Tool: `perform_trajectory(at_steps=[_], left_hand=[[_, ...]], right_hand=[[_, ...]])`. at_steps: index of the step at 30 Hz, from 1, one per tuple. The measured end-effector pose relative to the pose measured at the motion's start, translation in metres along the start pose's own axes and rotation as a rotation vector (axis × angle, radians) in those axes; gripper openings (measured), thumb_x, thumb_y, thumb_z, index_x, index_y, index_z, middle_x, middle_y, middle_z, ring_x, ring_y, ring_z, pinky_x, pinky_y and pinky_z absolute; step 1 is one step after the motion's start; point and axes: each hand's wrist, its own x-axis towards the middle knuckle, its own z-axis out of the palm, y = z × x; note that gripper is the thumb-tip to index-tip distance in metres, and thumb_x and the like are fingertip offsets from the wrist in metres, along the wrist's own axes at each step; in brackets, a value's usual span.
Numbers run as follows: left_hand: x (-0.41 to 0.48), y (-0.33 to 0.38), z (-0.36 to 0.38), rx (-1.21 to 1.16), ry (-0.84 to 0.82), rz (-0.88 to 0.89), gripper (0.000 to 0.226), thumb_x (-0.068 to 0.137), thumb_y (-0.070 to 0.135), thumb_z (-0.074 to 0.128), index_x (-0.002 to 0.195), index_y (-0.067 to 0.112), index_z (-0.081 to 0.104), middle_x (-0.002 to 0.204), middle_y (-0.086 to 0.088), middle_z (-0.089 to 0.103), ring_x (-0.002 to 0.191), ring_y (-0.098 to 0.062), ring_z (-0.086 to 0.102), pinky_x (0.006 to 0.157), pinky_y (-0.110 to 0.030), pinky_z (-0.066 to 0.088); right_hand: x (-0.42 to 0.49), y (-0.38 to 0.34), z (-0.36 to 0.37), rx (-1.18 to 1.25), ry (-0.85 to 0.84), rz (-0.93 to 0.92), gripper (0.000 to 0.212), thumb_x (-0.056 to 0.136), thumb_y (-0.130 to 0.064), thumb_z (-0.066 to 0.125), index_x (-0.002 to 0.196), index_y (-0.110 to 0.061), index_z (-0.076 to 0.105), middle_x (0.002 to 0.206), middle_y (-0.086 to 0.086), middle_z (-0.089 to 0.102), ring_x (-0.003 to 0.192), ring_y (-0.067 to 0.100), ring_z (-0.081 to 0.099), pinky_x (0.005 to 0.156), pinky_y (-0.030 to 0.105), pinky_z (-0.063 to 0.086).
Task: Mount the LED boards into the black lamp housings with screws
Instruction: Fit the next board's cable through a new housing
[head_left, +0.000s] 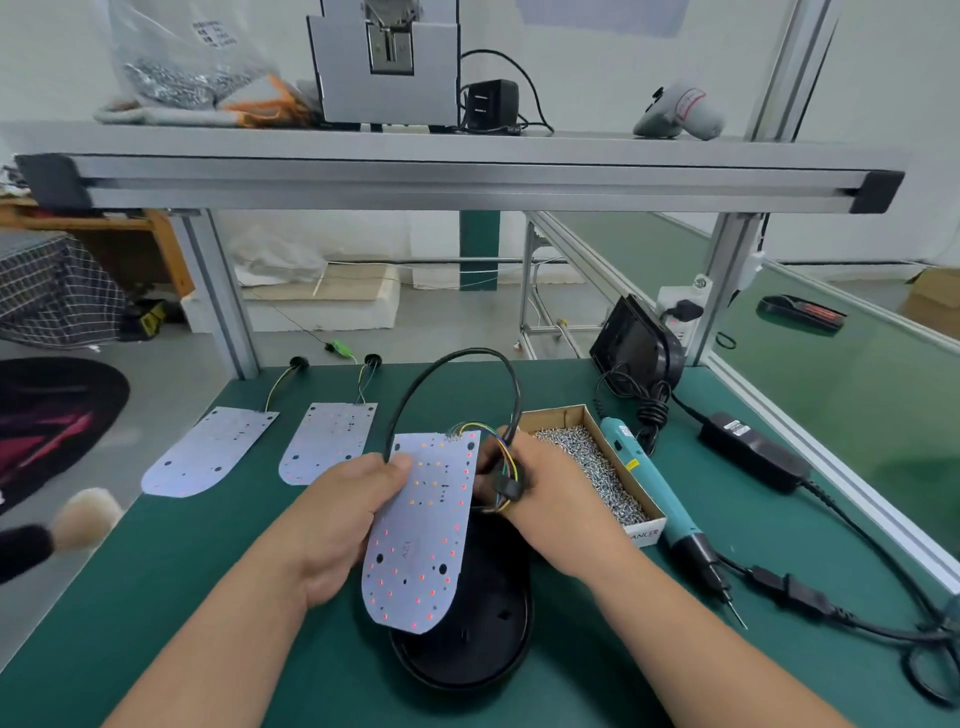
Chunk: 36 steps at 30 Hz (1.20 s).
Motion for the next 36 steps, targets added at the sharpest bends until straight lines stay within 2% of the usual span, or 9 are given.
perform_trajectory(at_steps=[6,9,13,18,22,24,28,32,36], left_hand=[[0.000,-0.005,0.007,-0.093,-0.023,-0.001,0.043,0.106,0.030,0.062,0.120,-0.011,0.062,0.110,-0.016,0.079,0.097,-0.035,0.075,0.096,-0.049,0.056],[0.000,-0.007,0.013,-0.165,-0.019,-0.040,0.036,0.104,0.028,0.065,0.120,-0.005,0.064,0.098,-0.015,0.075,0.086,-0.028,0.068,0.086,-0.043,0.054],[0.000,-0.008,0.014,-0.170,-0.031,-0.049,0.029,0.102,0.028,0.067,0.107,0.000,0.067,0.094,-0.013,0.077,0.079,-0.026,0.071,0.073,-0.037,0.058],[-0.004,-0.004,0.011,-0.196,-0.087,-0.068,0.024,0.101,0.024,0.066,0.104,0.002,0.075,0.101,-0.016,0.079,0.082,-0.027,0.076,0.066,-0.036,0.061],[-0.008,-0.003,0.012,-0.219,-0.140,-0.078,0.021,0.100,0.023,0.066,0.097,0.009,0.081,0.102,-0.016,0.078,0.080,-0.027,0.076,0.064,-0.036,0.061],[-0.009,-0.003,0.014,-0.223,-0.140,-0.059,0.024,0.094,0.026,0.069,0.105,0.005,0.077,0.104,-0.017,0.078,0.080,-0.028,0.075,0.065,-0.037,0.061],[-0.008,-0.004,0.020,-0.214,-0.108,0.031,0.027,0.091,0.030,0.075,0.105,0.007,0.077,0.108,-0.019,0.078,0.086,-0.029,0.075,0.071,-0.038,0.062],[-0.008,-0.004,0.023,-0.224,-0.097,0.093,0.027,0.087,0.030,0.079,0.103,0.009,0.080,0.112,-0.022,0.078,0.088,-0.029,0.076,0.071,-0.036,0.063],[-0.009,-0.002,0.022,-0.169,-0.094,0.125,0.030,0.088,0.031,0.078,0.110,0.011,0.079,0.121,-0.021,0.077,0.100,-0.032,0.075,0.087,-0.044,0.062]], right_hand=[[0.001,0.004,-0.004,-0.068,0.002,-0.010,0.026,0.087,-0.004,0.051,0.092,-0.028,0.061,0.084,-0.011,0.070,0.079,0.012,0.062,0.077,0.033,0.052],[0.001,0.007,-0.005,-0.040,0.017,-0.028,0.032,0.089,0.004,0.051,0.091,-0.026,0.061,0.085,-0.007,0.070,0.076,0.007,0.059,0.076,0.025,0.050],[0.001,0.011,-0.006,0.010,0.031,-0.032,0.028,0.092,0.009,0.052,0.094,-0.017,0.062,0.092,0.001,0.072,0.088,0.026,0.064,0.083,0.036,0.053],[0.000,0.008,-0.015,0.050,-0.025,0.001,0.021,0.096,0.010,0.057,0.096,-0.009,0.065,0.082,-0.001,0.071,0.072,0.006,0.059,0.070,0.018,0.049],[-0.004,0.003,-0.024,-0.010,-0.080,-0.033,0.035,0.090,0.019,0.050,0.091,-0.013,0.065,0.068,-0.023,0.062,0.061,-0.009,0.054,0.056,0.006,0.040],[-0.004,0.004,-0.026,-0.092,-0.075,-0.098,0.032,0.089,0.013,0.059,0.096,-0.017,0.066,0.076,-0.027,0.064,0.070,-0.008,0.060,0.063,0.008,0.044],[-0.003,0.005,-0.026,-0.226,-0.032,-0.211,0.011,0.090,-0.018,0.062,0.097,-0.024,0.068,0.090,-0.014,0.069,0.089,0.012,0.067,0.082,0.038,0.055],[0.000,0.011,-0.018,-0.138,0.040,-0.237,0.010,0.090,-0.029,0.066,0.098,-0.025,0.063,0.101,-0.003,0.065,0.090,0.011,0.061,0.079,0.034,0.051],[0.007,0.012,-0.015,-0.326,0.067,-0.235,0.015,0.085,-0.037,0.057,0.081,-0.049,0.050,0.089,-0.013,0.056,0.081,0.003,0.055,0.072,0.033,0.048]])
